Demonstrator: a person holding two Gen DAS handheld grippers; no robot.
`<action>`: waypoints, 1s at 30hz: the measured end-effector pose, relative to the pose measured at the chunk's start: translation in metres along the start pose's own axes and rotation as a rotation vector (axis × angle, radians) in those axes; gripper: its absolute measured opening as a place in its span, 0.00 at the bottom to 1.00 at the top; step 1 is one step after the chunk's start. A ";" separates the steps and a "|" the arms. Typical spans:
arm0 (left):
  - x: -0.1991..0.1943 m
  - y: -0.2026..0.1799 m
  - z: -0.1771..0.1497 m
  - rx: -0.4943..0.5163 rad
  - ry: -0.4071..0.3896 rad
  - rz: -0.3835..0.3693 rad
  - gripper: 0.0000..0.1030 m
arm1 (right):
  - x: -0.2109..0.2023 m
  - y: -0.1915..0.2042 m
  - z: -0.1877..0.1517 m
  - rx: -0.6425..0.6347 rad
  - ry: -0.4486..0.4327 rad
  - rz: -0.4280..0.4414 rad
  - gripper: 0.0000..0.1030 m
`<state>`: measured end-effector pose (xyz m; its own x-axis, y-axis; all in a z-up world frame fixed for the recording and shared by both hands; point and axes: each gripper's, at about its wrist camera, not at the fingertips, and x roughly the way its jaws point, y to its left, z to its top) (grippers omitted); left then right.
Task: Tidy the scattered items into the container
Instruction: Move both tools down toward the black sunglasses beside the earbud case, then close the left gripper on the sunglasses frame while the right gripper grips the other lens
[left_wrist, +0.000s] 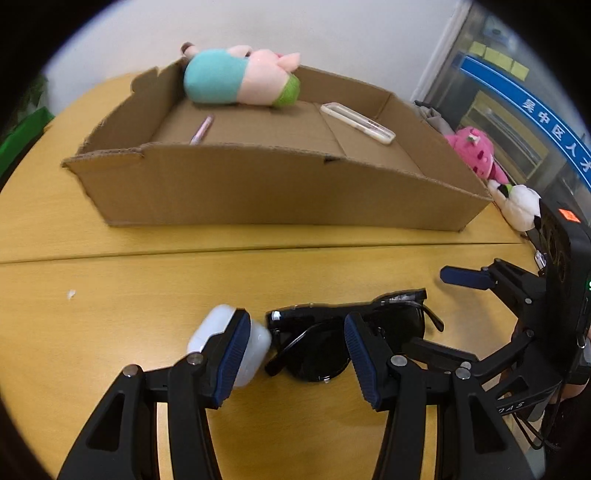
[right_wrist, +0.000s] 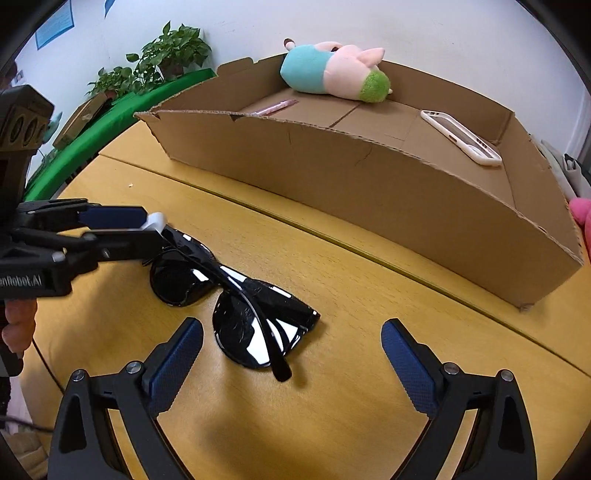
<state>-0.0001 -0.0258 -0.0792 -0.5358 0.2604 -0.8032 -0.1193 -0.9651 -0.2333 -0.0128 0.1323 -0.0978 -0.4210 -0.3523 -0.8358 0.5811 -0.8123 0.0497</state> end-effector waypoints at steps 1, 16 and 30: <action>0.002 -0.001 0.002 0.009 0.004 -0.003 0.51 | 0.001 -0.001 0.001 -0.002 -0.002 0.000 0.95; 0.024 -0.012 0.002 0.046 0.110 -0.097 0.47 | 0.000 -0.020 -0.003 0.072 -0.016 0.074 0.43; 0.030 -0.022 -0.003 0.018 0.130 -0.149 0.26 | -0.026 -0.045 -0.046 0.244 -0.084 0.124 0.34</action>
<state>-0.0111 0.0037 -0.0995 -0.3988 0.4012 -0.8246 -0.2052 -0.9155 -0.3462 0.0034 0.1994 -0.1034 -0.4194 -0.4846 -0.7677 0.4512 -0.8451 0.2869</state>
